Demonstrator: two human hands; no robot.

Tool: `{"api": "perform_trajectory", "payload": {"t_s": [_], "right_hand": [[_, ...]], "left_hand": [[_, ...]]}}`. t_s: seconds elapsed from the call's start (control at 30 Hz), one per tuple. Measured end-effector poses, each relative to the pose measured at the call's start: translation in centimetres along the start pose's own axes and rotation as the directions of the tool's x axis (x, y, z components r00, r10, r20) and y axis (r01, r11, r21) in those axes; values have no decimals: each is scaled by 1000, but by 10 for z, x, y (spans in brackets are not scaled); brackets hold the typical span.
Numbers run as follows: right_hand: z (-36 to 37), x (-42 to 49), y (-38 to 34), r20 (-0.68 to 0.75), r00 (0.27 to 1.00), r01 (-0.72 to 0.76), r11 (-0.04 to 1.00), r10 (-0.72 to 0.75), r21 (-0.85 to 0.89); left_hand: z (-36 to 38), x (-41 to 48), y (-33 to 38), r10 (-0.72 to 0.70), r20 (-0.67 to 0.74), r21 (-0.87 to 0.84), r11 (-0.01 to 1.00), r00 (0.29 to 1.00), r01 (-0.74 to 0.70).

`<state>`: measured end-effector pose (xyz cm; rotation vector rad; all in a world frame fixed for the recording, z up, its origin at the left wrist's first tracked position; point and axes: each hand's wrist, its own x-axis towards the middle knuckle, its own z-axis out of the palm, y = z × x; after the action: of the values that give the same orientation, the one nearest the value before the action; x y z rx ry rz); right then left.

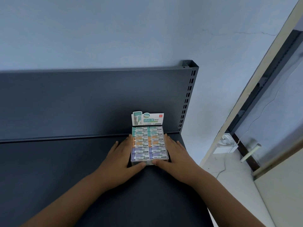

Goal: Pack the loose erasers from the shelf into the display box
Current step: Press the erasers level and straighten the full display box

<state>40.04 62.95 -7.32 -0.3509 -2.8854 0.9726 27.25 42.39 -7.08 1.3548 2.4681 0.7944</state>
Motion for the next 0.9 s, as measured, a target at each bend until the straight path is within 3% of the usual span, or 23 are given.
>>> {"api": "perform_trajectory", "payload": {"t_s": [0.33,0.5,0.67,0.9], "right_hand": [[0,-3,-10,-31,999,-15,999,16,33],[-17,-2,-17,-70,987,-108,918,145,381],[-19,7,-14,-61,944,-268,863,323,429],[-25,-1,-14,60,980,-200,904,191,377]], "left_hand": [[-3,0,4,-15,15,-38,999,1000,15],[-20,3,14,-34,16,-313,949,999,37],[-28,7,19,-205,-11,-370,910,979,186],[-38,7,16,-210,95,-306,924,973,229]]}}
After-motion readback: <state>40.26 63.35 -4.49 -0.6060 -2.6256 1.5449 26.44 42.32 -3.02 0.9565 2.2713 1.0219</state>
